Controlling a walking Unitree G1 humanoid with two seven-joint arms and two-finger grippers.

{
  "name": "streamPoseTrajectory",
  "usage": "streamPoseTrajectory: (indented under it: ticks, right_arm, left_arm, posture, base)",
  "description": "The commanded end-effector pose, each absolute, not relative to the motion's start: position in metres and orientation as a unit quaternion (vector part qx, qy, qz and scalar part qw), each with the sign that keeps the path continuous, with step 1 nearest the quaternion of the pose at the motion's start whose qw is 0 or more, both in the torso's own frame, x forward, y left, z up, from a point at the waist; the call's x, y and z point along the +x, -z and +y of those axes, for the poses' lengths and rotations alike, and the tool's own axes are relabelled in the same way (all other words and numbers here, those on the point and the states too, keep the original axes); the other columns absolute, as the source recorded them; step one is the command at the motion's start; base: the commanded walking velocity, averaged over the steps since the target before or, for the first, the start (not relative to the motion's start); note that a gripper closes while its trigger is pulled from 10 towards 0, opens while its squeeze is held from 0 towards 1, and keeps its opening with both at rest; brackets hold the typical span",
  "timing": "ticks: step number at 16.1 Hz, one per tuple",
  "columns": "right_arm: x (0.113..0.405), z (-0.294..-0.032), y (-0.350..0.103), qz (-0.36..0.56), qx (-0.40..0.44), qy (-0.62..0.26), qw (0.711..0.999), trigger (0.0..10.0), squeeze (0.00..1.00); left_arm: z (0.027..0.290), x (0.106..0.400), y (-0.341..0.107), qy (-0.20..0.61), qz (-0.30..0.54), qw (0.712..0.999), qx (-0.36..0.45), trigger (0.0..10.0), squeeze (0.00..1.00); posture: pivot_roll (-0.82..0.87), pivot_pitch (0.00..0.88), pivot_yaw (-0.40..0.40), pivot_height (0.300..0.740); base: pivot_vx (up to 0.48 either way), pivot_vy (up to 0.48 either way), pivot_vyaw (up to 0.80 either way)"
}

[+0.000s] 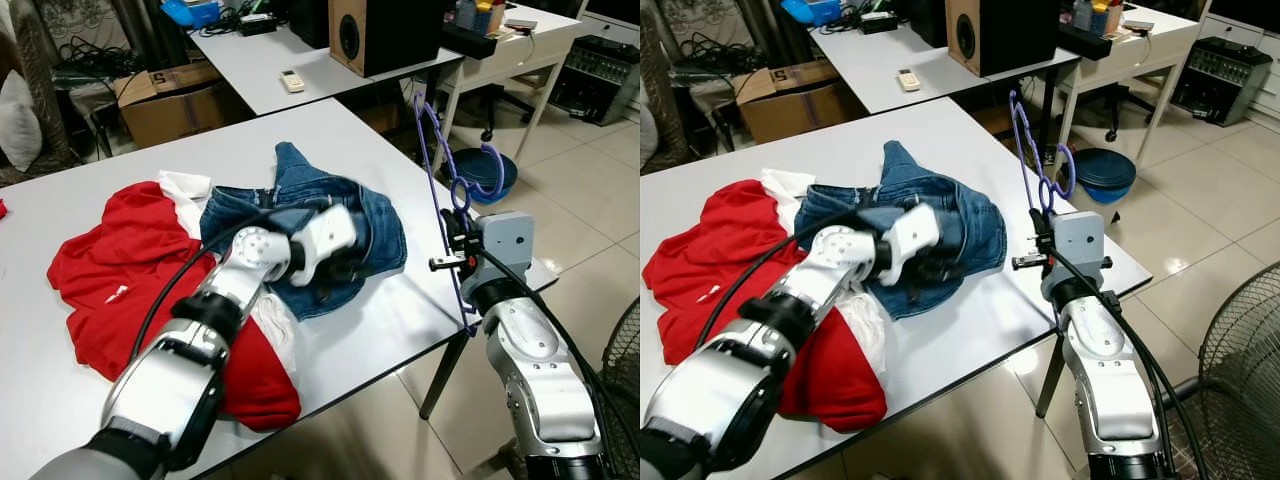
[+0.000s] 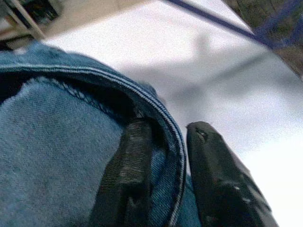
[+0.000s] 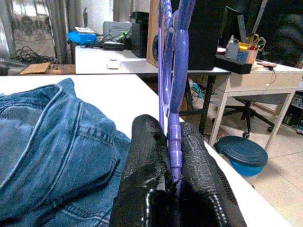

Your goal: Hang hanger

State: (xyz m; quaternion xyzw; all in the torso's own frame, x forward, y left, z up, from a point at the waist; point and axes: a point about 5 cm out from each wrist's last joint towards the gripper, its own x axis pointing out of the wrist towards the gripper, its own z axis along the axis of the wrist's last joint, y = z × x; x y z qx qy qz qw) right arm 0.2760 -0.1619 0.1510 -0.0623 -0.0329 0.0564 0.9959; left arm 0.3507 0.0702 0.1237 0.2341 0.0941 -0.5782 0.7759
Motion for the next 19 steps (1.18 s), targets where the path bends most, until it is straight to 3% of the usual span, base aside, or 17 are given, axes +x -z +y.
streamPoseTrajectory:
  ticks: [1,7,10,12,14,15,18,19]
  right_arm:
    - [0.274,-0.161,-0.149,-0.032,-0.062,-0.055,0.996,10.0,0.0]
    - [0.274,-0.164,-0.148,-0.033,-0.064,-0.048,0.996,10.0,0.0]
    - [0.272,-0.163,-0.146,-0.032,-0.063,-0.045,0.996,10.0,0.0]
    - [0.272,-0.164,-0.145,-0.031,-0.062,-0.041,0.997,10.0,0.0]
    - [0.275,-0.164,-0.146,-0.033,-0.064,-0.046,0.996,10.0,0.0]
    - [0.277,-0.163,-0.147,-0.034,-0.065,-0.048,0.996,10.0,0.0]
    - [0.278,-0.161,-0.149,-0.037,-0.06,-0.049,0.996,10.0,0.0]
    - [0.278,-0.16,-0.149,-0.038,-0.059,-0.049,0.996,10.0,0.0]
  left_arm:
    - [0.077,0.351,-0.122,0.575,0.109,0.773,0.247,10.0,1.0]
    - [0.113,0.343,-0.131,0.599,0.123,0.745,0.266,10.0,1.0]
    - [0.122,0.343,-0.148,0.605,0.106,0.756,0.227,10.0,1.0]
    - [0.132,0.35,-0.166,0.573,0.082,0.787,0.214,10.0,0.96]
    - [0.139,0.357,-0.179,0.547,0.065,0.804,0.222,10.0,0.19]
    - [0.142,0.361,-0.188,0.529,0.056,0.818,0.22,10.0,0.0]
    - [0.153,0.39,-0.204,0.367,0.05,0.904,0.212,10.0,0.0]
    - [0.148,0.392,-0.201,0.36,0.055,0.908,0.206,10.0,0.0]
  posture:
    - [-0.21,0.0,0.134,0.74]
    - [-0.2,0.0,0.146,0.74]
    - [-0.2,0.0,0.153,0.74]
    - [-0.2,0.0,0.152,0.74]
    - [-0.18,0.0,0.144,0.74]
    - [-0.18,0.0,0.144,0.74]
    - [-0.18,0.0,0.154,0.74]
    - [-0.19,0.0,0.158,0.74]
  base:
    - [0.0,0.0,0.0]
    - [0.0,0.0,0.0]
    - [0.0,0.0,0.0]
    - [0.0,0.0,0.0]
    - [0.0,0.0,0.0]
    - [0.0,0.0,0.0]
    - [0.0,0.0,0.0]
    - [0.0,0.0,0.0]
